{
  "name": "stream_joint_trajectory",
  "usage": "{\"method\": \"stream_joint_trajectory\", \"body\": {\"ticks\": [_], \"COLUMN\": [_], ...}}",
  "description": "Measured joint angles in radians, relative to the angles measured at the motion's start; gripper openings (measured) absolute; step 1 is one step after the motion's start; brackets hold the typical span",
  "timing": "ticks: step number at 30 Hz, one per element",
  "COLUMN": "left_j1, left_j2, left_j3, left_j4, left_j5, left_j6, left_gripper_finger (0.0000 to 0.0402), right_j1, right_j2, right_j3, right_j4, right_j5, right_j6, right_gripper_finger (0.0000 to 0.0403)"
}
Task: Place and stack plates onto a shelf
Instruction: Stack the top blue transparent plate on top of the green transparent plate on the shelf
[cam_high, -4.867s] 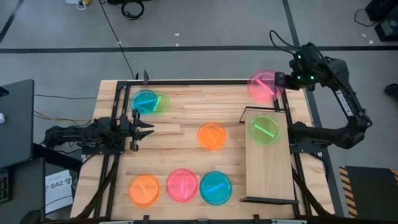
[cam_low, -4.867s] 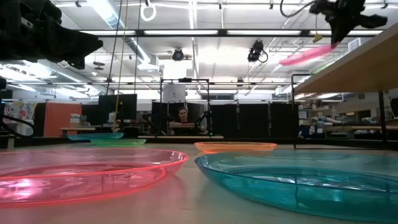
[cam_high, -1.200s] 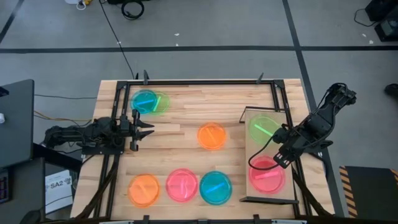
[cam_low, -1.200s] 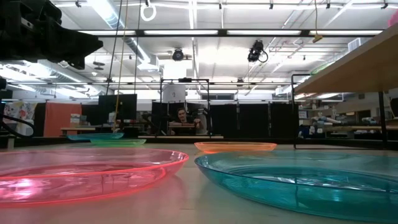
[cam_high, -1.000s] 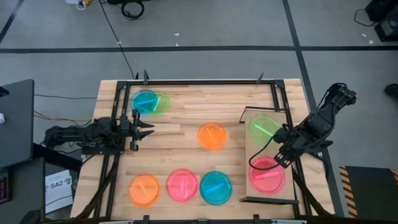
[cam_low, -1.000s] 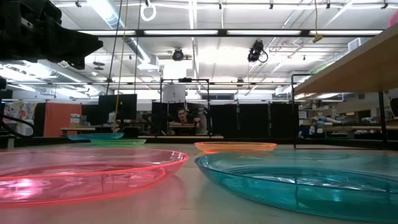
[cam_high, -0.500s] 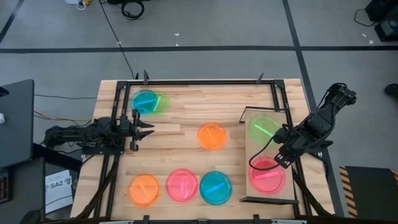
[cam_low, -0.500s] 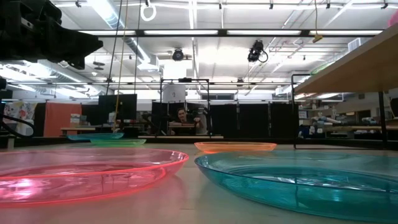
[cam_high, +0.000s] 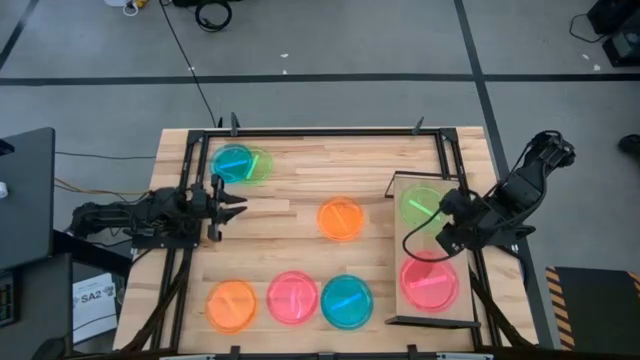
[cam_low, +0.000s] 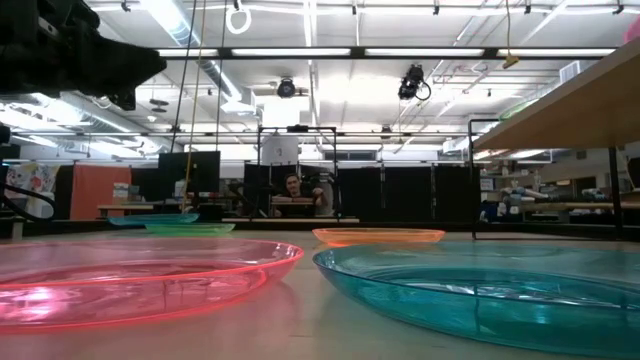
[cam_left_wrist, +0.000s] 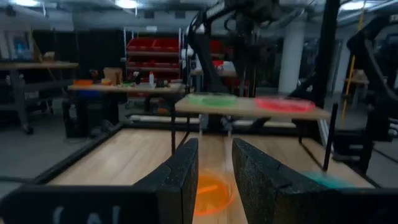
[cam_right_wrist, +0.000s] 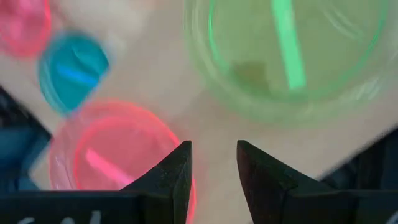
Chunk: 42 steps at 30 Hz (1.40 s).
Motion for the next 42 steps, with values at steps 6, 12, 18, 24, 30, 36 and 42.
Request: {"method": "stream_joint_trajectory", "body": {"ticks": [6,12,18,24,30,36,42], "left_j1": [0.0,0.0,0.036,0.143,0.259,0.355,0.413], "left_j2": [0.094,0.294,0.528,0.725,0.876,0.997,1.08], "left_j3": [0.069,0.19,0.34,0.473,0.508,0.508,0.508], "left_j4": [-0.025,-0.135,-0.3,-0.532,-0.608,-0.616,-0.612], "left_j5": [-0.06,-0.18,-0.264,-0.309,-0.299,-0.289,-0.284], "left_j6": [-0.064,-0.118,-0.176,-0.303,-0.367,-0.384,-0.385], "left_gripper_finger": [0.0105,0.0105,0.0105,0.0105,0.0105,0.0105,0.0105], "right_j1": [-0.05,-0.164,-0.321,-0.491,-0.64,-0.728,-0.775], "right_j2": [-0.028,-0.037,-0.028,-0.022,-0.01,0.005,0.024], "right_j3": [0.0,0.0,0.0,-0.001,-0.001,-0.001,-0.001], "right_j4": [0.002,0.09,0.275,0.373,0.424,0.515,0.565], "right_j5": [0.288,0.39,0.381,0.319,0.202,0.067,-0.016], "right_j6": [0.0,-0.134,-0.419,-0.659,-0.837,-0.96,-1.017], "right_gripper_finger": [0.0134,0.0133,0.0134,0.0133,0.0133,0.0133,0.0133]}}
